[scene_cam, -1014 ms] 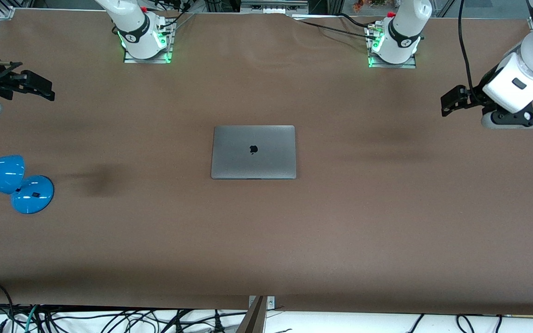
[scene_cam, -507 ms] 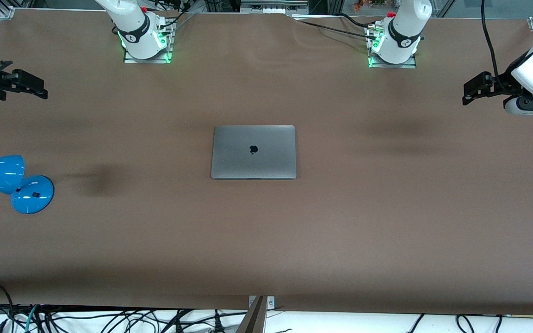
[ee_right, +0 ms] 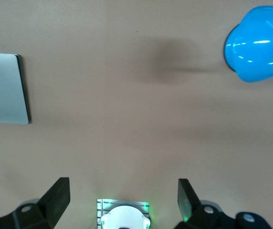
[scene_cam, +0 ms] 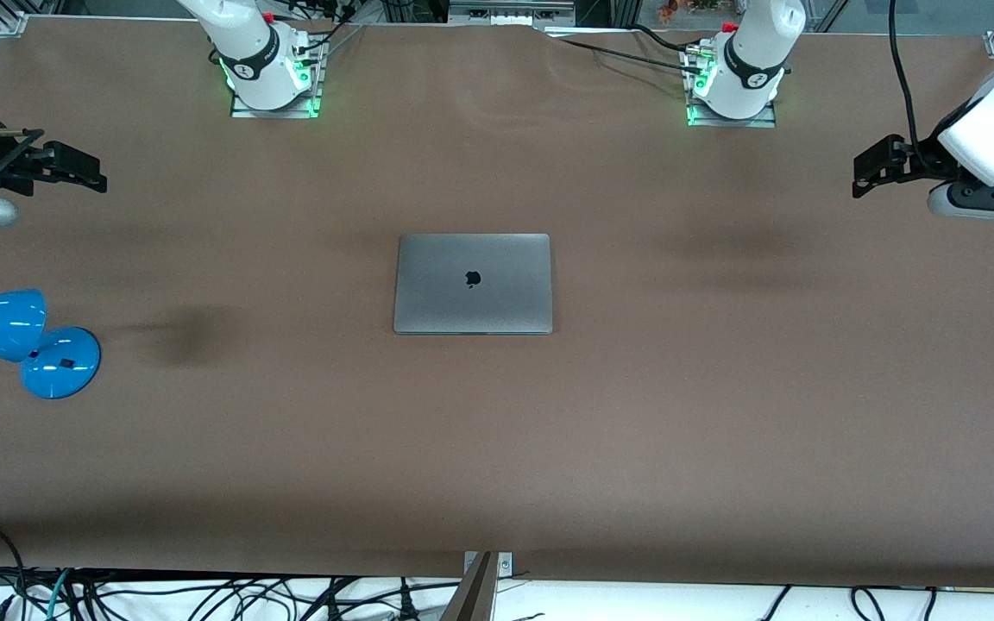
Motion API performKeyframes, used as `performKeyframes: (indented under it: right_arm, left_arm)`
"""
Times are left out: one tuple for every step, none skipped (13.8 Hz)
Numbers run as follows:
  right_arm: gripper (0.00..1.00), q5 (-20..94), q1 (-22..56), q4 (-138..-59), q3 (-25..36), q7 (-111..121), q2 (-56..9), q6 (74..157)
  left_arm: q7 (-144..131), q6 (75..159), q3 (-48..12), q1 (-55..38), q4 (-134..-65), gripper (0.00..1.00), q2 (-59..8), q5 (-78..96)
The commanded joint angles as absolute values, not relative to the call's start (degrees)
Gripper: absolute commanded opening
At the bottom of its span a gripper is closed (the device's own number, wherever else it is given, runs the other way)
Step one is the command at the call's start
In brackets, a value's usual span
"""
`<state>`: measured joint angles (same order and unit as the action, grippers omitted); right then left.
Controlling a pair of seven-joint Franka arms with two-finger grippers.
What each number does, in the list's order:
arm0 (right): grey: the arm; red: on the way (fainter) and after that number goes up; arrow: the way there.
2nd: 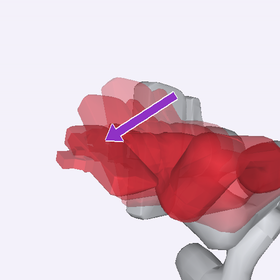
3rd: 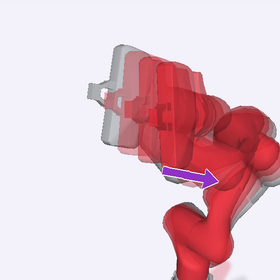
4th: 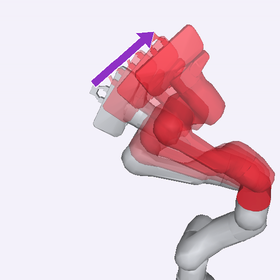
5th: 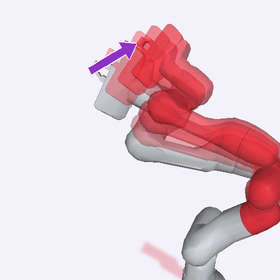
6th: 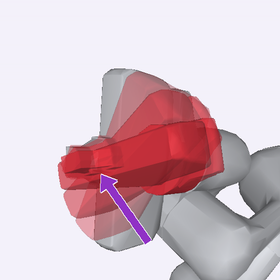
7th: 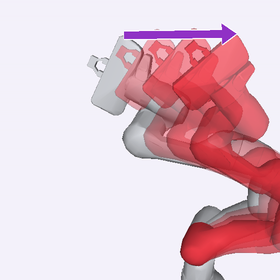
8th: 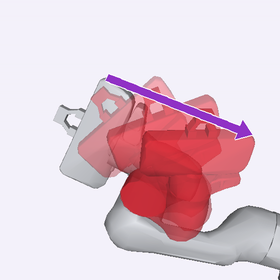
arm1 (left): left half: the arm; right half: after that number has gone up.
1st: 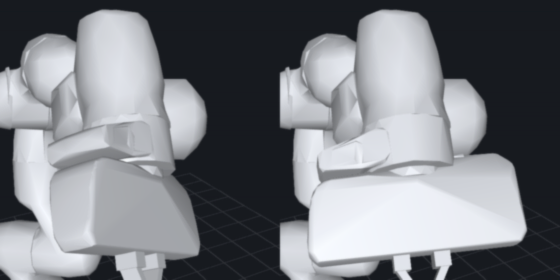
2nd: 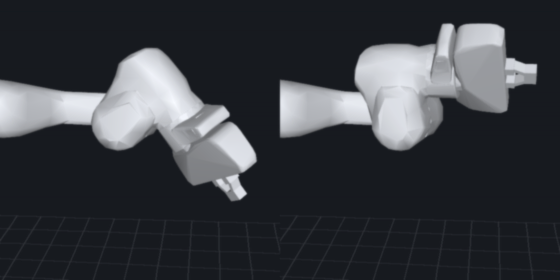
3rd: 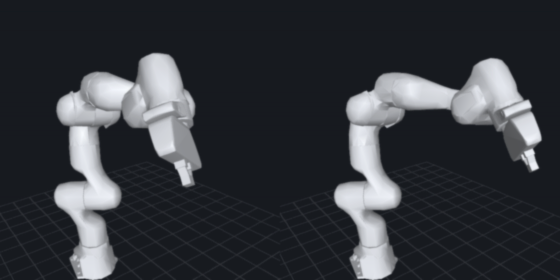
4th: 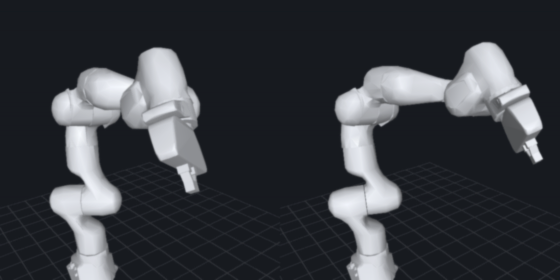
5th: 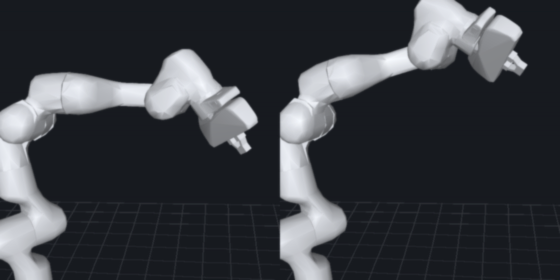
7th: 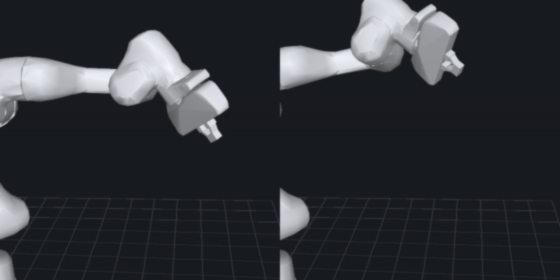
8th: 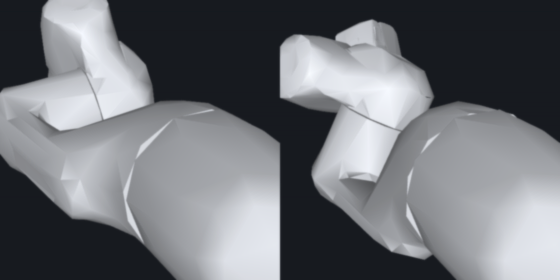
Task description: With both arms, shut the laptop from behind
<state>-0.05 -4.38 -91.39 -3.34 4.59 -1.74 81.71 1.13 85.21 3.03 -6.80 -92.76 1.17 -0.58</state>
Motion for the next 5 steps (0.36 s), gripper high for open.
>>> performKeyframes:
  right_arm:
    - [1.0,1.2,-4.7,-92.1,-3.7,4.0,-1.1,82.4]
    - [1.0,1.2,-4.7,-92.4,-3.7,4.0,-1.0,82.4]
    - [1.0,1.2,-4.7,-92.4,-3.7,3.8,-1.0,82.4]
    - [1.0,1.2,-4.7,-92.4,-3.7,3.8,-1.0,82.4]
    - [1.0,1.2,-4.7,-92.4,-3.7,3.8,-1.0,82.4]
  left_arm:
    - [0.8,83.6,3.3,-6.9,-90.6,1.0,0.2,-0.7]
    - [0.7,83.5,3.2,-6.9,-90.6,1.0,0.3,-0.6]
    - [0.7,83.5,3.3,-6.9,-90.6,1.0,0.3,-0.6]
    - [0.8,83.5,3.3,-6.9,-90.6,1.0,0.3,-0.6]
    - [0.8,83.5,3.3,-6.8,-90.5,1.0,0.3,-0.5]
